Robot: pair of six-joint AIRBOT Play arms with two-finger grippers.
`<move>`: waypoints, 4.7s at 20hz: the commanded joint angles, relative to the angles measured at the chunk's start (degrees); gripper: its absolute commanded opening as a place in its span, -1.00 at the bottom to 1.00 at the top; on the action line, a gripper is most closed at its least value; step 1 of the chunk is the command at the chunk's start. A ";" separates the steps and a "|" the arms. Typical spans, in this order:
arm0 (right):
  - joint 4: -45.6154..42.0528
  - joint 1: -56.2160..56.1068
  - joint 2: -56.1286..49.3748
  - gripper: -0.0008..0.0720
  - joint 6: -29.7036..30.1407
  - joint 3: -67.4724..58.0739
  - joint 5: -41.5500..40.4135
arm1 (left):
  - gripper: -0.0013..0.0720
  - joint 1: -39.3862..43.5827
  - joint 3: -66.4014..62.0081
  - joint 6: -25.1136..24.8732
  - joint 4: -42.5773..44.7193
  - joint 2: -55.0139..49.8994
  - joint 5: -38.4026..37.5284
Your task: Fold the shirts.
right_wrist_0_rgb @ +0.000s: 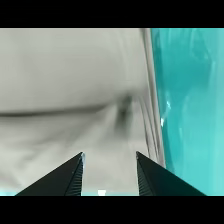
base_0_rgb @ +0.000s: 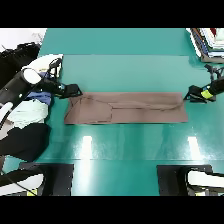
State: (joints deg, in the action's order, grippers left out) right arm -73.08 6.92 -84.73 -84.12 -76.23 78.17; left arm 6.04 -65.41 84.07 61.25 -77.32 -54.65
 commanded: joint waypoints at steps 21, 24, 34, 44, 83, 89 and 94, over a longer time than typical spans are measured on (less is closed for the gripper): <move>27.50 12.20 -9.42 -0.93 25.44 12.17 0.72 | -0.90 25.55 -12.44 -0.09 -7.67 -16.02 8.70; 33.24 10.84 -0.94 -0.93 25.59 12.15 1.07 | -0.90 27.91 -16.15 -0.11 -8.26 -20.87 8.79; 37.53 -7.37 11.87 -0.93 15.06 -7.48 2.89 | -0.90 29.51 -23.10 -0.09 -12.41 -29.92 7.74; 37.53 -23.76 11.67 -0.93 14.47 -14.14 -4.74 | -0.91 22.69 -25.90 0.35 -8.79 -23.61 2.99; 43.32 -38.01 -22.01 0.28 13.81 -2.21 -15.98 | -0.90 -6.03 -25.81 0.96 9.60 11.61 -12.35; 41.97 -40.13 -24.33 -0.92 13.81 -11.34 -14.91 | -0.90 -5.60 -25.83 0.96 4.46 11.61 -13.40; 25.18 -28.92 -13.44 -0.92 8.72 -12.68 -12.46 | -0.90 2.56 -25.83 0.98 4.52 11.61 -13.11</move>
State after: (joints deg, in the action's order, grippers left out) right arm -38.20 -27.53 -103.22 -72.36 -87.79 63.68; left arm 4.62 -91.24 85.06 66.43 -65.69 -67.79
